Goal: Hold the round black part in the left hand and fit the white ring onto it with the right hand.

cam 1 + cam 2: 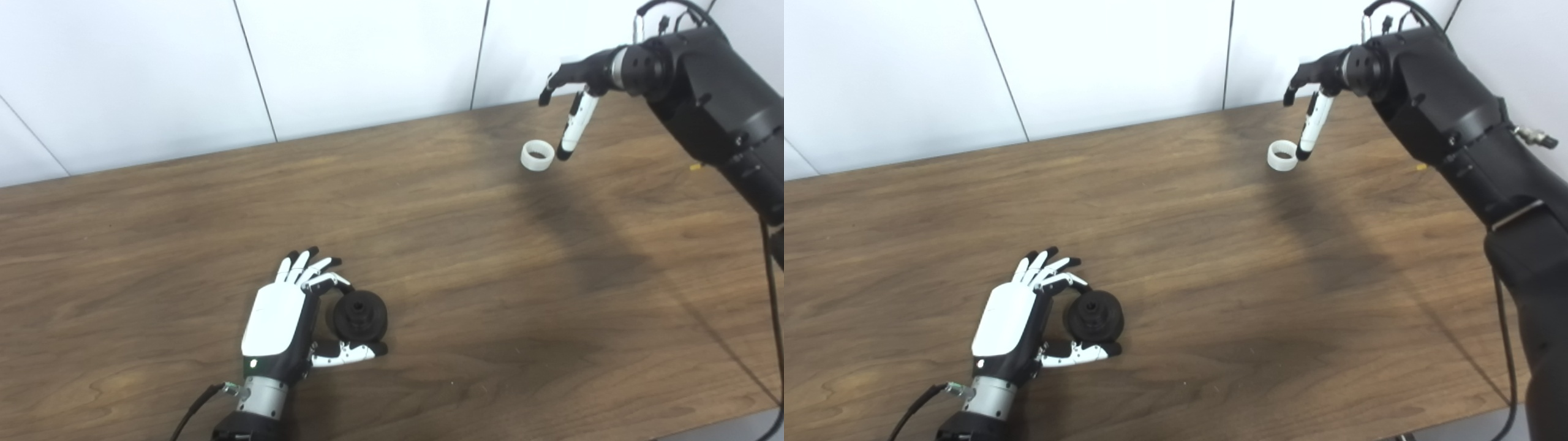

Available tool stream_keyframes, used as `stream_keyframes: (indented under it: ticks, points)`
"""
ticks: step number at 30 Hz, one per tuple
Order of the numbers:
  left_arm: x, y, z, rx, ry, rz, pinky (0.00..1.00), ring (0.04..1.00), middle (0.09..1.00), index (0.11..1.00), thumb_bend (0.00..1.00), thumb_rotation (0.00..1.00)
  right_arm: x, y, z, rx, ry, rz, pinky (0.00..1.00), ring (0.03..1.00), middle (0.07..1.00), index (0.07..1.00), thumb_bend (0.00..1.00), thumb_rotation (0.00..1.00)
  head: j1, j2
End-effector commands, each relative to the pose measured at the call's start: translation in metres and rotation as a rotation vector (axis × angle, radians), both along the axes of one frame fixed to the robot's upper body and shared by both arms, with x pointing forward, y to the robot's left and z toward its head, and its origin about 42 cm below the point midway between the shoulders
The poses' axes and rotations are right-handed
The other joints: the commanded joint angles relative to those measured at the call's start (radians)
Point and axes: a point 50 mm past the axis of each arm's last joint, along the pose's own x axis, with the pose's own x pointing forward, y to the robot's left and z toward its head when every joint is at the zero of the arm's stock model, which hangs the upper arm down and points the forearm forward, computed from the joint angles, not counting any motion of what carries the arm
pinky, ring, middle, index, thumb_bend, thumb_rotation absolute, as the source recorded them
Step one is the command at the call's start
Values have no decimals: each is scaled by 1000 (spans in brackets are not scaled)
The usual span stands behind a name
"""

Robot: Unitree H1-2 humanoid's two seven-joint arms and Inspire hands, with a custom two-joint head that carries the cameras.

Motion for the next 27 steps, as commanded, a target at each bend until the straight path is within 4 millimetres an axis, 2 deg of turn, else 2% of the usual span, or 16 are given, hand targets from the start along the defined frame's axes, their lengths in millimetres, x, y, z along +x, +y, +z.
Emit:
stream_keyframes:
  ticks: [1,9,17,27]
  points:
    - [-16,1,-34,44,115,16,1000,955,839,488,521,57,6,0,35,-35,-103,5,991,1000,1000,841,1000,274,1,2]
    - [-17,0,-33,44,118,18,1000,960,843,488,521,57,7,5,24,-40,-116,1,995,1000,1000,837,974,260,10,-2]
    - [-19,-1,-34,41,115,19,1000,954,839,487,521,58,5,6,13,-35,-124,19,1000,1000,999,835,1000,296,31,-20]
    - [-21,-1,-35,29,121,26,1000,960,839,487,521,56,2,8,-6,-21,-120,46,1000,1000,1000,826,998,300,33,-16]
